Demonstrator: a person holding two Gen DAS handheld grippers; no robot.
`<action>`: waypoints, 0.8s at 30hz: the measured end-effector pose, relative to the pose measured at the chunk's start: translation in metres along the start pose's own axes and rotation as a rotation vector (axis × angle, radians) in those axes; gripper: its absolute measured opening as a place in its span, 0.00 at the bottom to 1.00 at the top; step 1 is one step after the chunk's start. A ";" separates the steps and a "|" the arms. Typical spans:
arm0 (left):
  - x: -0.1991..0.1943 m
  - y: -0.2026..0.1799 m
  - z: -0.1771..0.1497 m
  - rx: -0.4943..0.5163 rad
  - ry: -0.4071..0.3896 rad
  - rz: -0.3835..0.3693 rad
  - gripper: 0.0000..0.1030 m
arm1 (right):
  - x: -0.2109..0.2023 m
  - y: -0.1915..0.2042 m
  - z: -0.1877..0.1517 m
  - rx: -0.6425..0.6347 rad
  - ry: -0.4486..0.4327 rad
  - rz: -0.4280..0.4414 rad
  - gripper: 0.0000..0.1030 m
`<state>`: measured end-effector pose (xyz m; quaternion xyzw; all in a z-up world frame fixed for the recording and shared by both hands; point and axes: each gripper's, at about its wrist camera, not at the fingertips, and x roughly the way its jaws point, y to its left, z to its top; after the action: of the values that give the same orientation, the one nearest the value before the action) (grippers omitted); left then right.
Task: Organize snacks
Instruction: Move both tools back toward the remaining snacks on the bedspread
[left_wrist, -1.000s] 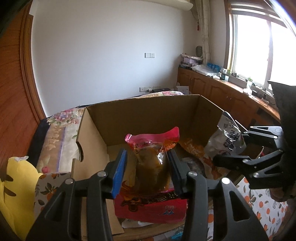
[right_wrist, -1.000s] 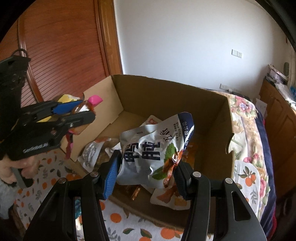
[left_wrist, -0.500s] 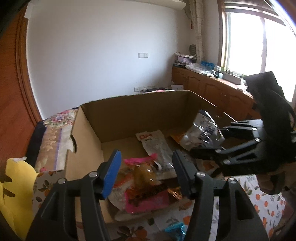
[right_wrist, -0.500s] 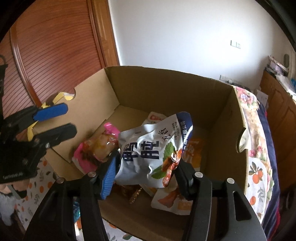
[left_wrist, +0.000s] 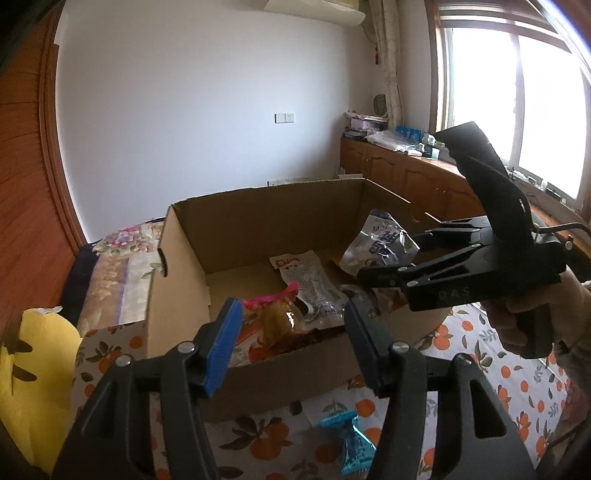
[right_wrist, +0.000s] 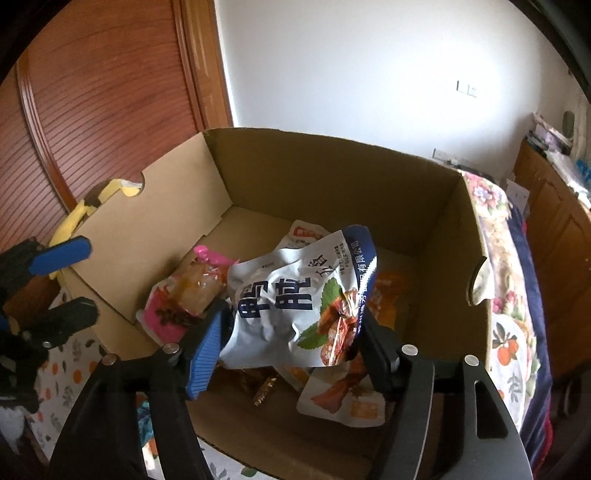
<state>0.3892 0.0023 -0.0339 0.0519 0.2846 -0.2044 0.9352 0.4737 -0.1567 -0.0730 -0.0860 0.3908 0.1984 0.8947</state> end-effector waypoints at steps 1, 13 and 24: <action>-0.004 0.000 0.000 -0.002 0.000 0.005 0.56 | -0.002 0.001 0.000 0.001 -0.004 -0.002 0.71; -0.035 -0.008 -0.016 -0.014 0.009 0.004 0.56 | -0.014 0.000 0.001 0.034 -0.050 -0.001 0.82; -0.050 -0.013 -0.056 -0.068 0.042 0.003 0.57 | -0.082 0.040 -0.053 -0.043 -0.142 0.026 0.82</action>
<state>0.3171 0.0202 -0.0528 0.0249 0.3106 -0.1922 0.9306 0.3714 -0.1603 -0.0491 -0.0856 0.3231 0.2239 0.9155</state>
